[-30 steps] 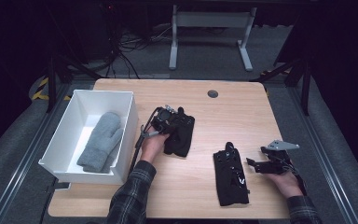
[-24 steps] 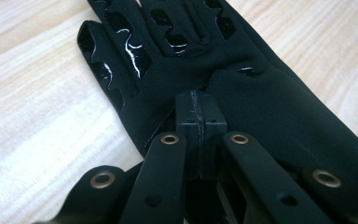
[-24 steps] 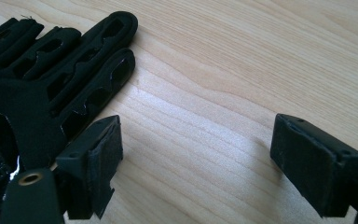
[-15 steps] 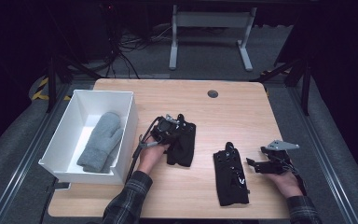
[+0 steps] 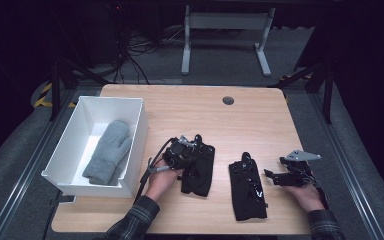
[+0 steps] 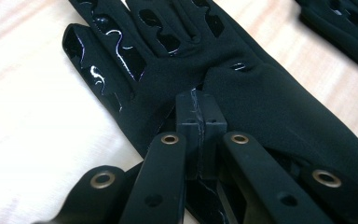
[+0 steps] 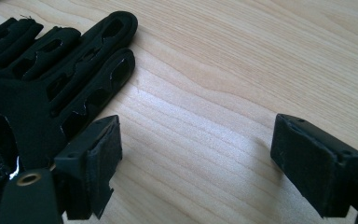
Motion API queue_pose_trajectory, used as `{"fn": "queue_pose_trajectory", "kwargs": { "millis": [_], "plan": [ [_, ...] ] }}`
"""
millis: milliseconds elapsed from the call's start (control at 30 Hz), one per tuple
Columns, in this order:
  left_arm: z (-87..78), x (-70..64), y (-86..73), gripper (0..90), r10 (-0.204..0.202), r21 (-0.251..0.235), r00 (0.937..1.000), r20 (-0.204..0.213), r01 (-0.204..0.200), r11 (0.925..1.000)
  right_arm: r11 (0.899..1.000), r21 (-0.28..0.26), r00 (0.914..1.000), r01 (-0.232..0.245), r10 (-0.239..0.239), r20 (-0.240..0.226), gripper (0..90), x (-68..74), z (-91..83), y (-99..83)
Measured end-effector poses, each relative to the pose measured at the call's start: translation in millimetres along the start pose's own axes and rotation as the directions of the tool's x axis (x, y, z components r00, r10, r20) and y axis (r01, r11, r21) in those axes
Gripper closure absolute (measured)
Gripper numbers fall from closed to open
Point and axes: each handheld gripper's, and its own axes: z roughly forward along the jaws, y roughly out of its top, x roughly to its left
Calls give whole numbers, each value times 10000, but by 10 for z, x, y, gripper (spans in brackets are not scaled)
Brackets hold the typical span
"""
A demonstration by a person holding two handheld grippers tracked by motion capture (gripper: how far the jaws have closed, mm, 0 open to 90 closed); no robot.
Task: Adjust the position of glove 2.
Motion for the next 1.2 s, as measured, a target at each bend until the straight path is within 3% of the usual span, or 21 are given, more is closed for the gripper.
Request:
{"fn": "queue_pose_trajectory", "kwargs": {
  "millis": [233,333,467,533,667,833,1067,1200],
  "plan": [
    [-56,-212,-104,900,608,351,9976,336,-620,9975,10000,-2,10000,3,-3,-5,170,0,0,0],
    [-75,-271,-153,900,680,301,9967,452,-694,9971,10000,2,10000,-1,1,-4,170,0,0,0],
    [-103,-286,-161,881,705,218,9961,534,-717,9972,10000,5,10000,0,0,-19,169,0,1,1],
    [-162,-284,-144,816,824,34,9958,399,-826,9966,10000,6,10000,-2,2,-19,169,0,1,1],
    [-296,-233,-152,717,647,-194,9977,-177,-650,9977,10000,4,10000,1,-1,-19,169,0,2,1],
    [-277,-149,-217,633,371,2,9987,-363,-371,9993,10000,5,10000,1,-1,-20,169,0,2,1],
    [-195,-162,-236,630,289,347,9988,-398,-275,9990,10000,5,10000,0,0,-22,169,0,2,2],
    [-173,-178,-234,734,131,385,9998,-149,-125,9992,10000,5,10000,1,-1,-23,168,0,2,2]
  ]
}}
